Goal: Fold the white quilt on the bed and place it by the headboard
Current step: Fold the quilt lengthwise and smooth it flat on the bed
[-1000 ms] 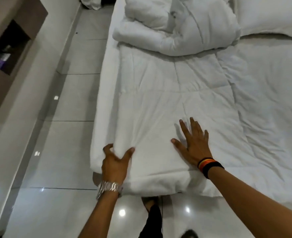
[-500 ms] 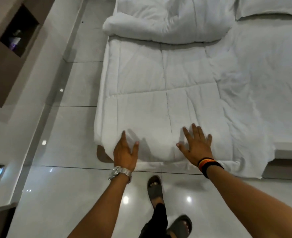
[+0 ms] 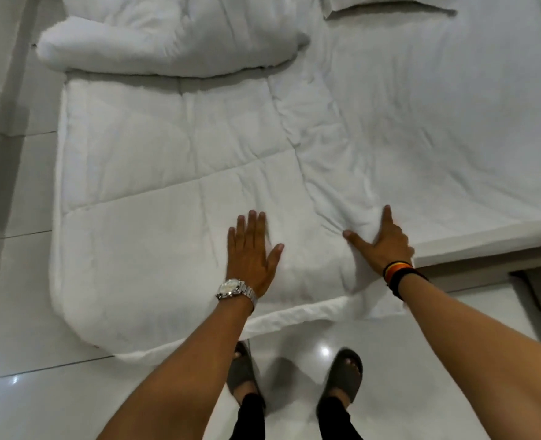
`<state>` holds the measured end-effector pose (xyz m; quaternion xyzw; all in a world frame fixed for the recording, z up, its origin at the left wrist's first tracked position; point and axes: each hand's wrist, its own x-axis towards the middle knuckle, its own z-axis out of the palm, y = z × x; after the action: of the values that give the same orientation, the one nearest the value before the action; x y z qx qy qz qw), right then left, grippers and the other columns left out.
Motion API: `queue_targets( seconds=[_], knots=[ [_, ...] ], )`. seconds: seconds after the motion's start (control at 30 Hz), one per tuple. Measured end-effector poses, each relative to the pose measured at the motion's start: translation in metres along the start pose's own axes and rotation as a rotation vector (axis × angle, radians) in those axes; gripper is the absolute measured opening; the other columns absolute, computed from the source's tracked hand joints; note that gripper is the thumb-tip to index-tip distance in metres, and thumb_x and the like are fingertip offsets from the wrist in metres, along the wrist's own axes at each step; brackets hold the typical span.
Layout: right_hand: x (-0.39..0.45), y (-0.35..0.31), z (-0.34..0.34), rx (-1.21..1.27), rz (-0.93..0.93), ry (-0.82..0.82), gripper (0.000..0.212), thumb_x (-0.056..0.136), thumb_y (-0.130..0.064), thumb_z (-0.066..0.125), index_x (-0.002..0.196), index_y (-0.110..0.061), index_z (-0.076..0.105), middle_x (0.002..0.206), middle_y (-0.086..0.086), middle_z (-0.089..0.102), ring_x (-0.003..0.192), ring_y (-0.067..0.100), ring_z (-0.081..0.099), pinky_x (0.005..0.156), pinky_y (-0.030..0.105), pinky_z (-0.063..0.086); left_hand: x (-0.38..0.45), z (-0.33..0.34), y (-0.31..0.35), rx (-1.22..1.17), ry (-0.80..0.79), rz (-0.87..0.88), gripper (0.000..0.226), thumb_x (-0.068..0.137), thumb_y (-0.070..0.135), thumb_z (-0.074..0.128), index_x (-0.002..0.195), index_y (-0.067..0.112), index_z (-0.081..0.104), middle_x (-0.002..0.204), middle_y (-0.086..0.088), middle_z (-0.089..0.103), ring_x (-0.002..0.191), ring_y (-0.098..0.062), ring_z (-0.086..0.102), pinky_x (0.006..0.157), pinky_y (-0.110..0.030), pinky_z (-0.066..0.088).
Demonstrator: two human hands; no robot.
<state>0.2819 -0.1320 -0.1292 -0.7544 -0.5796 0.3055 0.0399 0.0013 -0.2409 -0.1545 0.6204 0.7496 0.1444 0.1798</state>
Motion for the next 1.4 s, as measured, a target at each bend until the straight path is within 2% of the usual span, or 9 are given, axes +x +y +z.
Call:
queue_targets(
  seconds=[0.17,0.3,0.43,0.57,0.83,1.03,1.13,1.23,1.4],
  knots=[
    [0.011,-0.007,-0.01,0.325,-0.131,-0.096,0.097,0.073,-0.064,0.084,0.149,-0.025,0.039,0.125,0.004,0.066,0.116,0.033,0.064,0.091,0.036,0.05,0.001,0.015,0.022,-0.012,0.0,-0.123,0.082,0.104,0.061,0.028,0.168,0.018,0.002,0.176,-0.003,-0.002,0.162,-0.023,-0.008,0.13,-0.045,-0.005],
    [-0.011,0.051,-0.032,0.394,-0.095,-0.026,0.074,0.068,-0.077,0.076,0.123,-0.036,0.047,0.094,-0.015,0.063,0.08,0.012,0.059,0.064,0.025,0.047,-0.005,0.013,0.057,-0.046,-0.01,-0.144,0.082,0.104,0.061,0.031,0.168,0.018,0.002,0.176,-0.001,0.002,0.162,-0.023,0.0,0.13,-0.042,-0.001],
    [-0.034,0.098,-0.025,0.262,0.054,-0.06,0.087,0.075,-0.071,0.077,0.138,-0.02,0.046,0.124,0.018,0.067,0.111,0.042,0.065,0.091,0.052,0.056,-0.026,0.016,0.083,-0.07,-0.081,-0.115,0.083,0.105,0.063,0.031,0.167,0.021,-0.005,0.175,0.003,-0.001,0.162,-0.02,0.001,0.129,-0.035,-0.004],
    [-0.044,0.038,-0.004,0.065,-0.186,0.155,0.097,0.092,-0.066,0.064,0.164,-0.016,0.025,0.166,0.023,0.031,0.153,0.042,0.029,0.124,0.063,0.016,-0.038,-0.01,0.05,-0.074,-0.011,-0.21,0.083,0.104,0.064,0.027,0.167,0.021,-0.004,0.175,0.003,0.001,0.161,-0.017,0.001,0.128,-0.03,-0.008],
    [-0.047,-0.176,0.085,-0.305,-0.751,-0.046,0.084,0.102,-0.069,0.037,0.169,-0.026,0.01,0.176,0.013,-0.004,0.163,0.032,-0.004,0.124,0.066,-0.009,-0.018,-0.114,-0.149,-0.094,0.332,-0.745,0.084,0.104,0.057,0.04,0.166,0.009,0.012,0.171,-0.018,0.021,0.158,-0.036,0.018,0.129,-0.049,0.011],
    [-0.031,-0.267,0.167,-0.44,-0.681,-0.108,0.087,0.099,-0.076,0.025,0.168,-0.032,-0.003,0.175,0.012,-0.014,0.162,0.033,-0.013,0.124,0.068,-0.008,0.051,-0.15,-0.254,-0.358,0.354,-0.903,0.101,0.093,0.071,0.055,0.166,0.021,0.006,0.158,-0.019,0.043,0.14,-0.041,0.046,0.114,-0.056,0.039],
    [-0.04,-0.286,0.193,-0.449,-0.578,-0.1,0.087,0.097,-0.079,0.019,0.167,-0.034,-0.006,0.175,0.012,-0.015,0.162,0.034,-0.014,0.122,0.07,-0.009,0.075,-0.158,-0.267,-0.488,0.362,-0.96,0.109,0.078,0.085,0.06,0.159,0.026,0.019,0.108,-0.004,0.066,0.101,-0.034,0.066,0.079,-0.039,0.052],
    [-0.063,-0.307,0.211,-0.348,-0.648,-0.085,0.084,0.097,-0.081,0.018,0.167,-0.038,-0.001,0.177,0.007,-0.007,0.163,0.03,-0.007,0.124,0.066,-0.011,0.056,-0.167,-0.288,-0.516,0.441,-0.963,0.095,0.068,0.091,0.058,0.134,0.026,0.035,0.075,0.008,0.058,0.071,-0.027,0.066,0.052,-0.027,0.039],
    [-0.097,-0.317,0.234,-0.484,-0.608,-0.162,0.084,0.095,-0.079,0.009,0.167,-0.038,-0.007,0.176,0.003,-0.016,0.162,0.027,-0.014,0.123,0.067,-0.009,0.011,-0.175,-0.312,-0.427,0.262,-0.98,0.098,0.074,0.089,0.05,0.146,0.027,0.024,0.096,-0.012,0.071,0.081,-0.034,0.07,0.073,-0.047,0.059]
  ],
)
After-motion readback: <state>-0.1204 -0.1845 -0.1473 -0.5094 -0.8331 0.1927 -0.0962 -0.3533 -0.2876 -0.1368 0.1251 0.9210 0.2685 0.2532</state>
